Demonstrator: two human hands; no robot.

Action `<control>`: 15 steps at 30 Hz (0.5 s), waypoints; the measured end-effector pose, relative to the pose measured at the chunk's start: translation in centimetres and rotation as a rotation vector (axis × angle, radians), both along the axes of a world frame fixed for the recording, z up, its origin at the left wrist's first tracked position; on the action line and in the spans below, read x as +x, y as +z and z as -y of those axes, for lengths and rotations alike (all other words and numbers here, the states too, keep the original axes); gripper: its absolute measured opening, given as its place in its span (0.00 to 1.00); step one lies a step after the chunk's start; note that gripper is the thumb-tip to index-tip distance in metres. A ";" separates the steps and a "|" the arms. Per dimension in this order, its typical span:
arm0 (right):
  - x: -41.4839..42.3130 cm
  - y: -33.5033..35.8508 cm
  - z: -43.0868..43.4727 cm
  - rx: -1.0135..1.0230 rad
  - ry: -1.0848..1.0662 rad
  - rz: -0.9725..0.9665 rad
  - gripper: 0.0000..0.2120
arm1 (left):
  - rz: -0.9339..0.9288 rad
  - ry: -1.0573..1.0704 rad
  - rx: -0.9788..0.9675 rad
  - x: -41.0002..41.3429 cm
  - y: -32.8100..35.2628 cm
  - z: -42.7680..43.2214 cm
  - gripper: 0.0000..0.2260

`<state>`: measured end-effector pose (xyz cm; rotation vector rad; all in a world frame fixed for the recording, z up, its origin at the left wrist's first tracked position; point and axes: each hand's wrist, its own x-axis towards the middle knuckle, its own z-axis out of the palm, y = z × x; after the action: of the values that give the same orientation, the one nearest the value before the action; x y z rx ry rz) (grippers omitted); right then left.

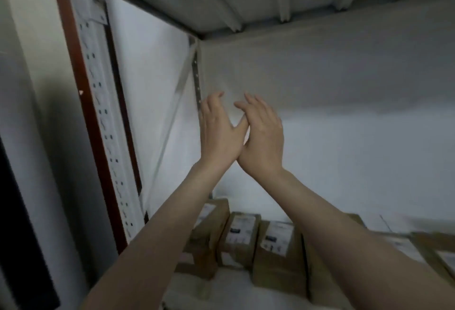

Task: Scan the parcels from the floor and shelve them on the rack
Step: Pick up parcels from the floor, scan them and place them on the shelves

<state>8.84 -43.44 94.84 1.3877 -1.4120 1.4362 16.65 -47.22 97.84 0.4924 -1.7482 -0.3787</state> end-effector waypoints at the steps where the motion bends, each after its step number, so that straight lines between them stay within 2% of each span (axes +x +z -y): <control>1: -0.6 -2.3 -1.5 0.032 -0.009 0.041 0.24 | 0.051 -0.034 0.038 -0.6 -2.0 -1.1 0.27; 6: -4.8 -12.9 -11.9 0.168 -0.140 0.201 0.21 | 0.290 -0.207 0.130 -5.4 -11.9 -8.4 0.27; 11: -9.9 -23.9 -26.0 0.271 -0.384 0.415 0.13 | 0.558 -0.445 0.190 -11.1 -22.1 -19.6 0.23; 15: -11.9 -32.9 -38.7 0.362 -0.580 0.621 0.12 | 0.841 -0.647 0.255 -14.3 -30.4 -30.1 0.24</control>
<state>-3.10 -4.76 61.96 0.6130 -2.3253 1.2941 2.38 -17.12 67.48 0.2534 -2.6946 -0.9581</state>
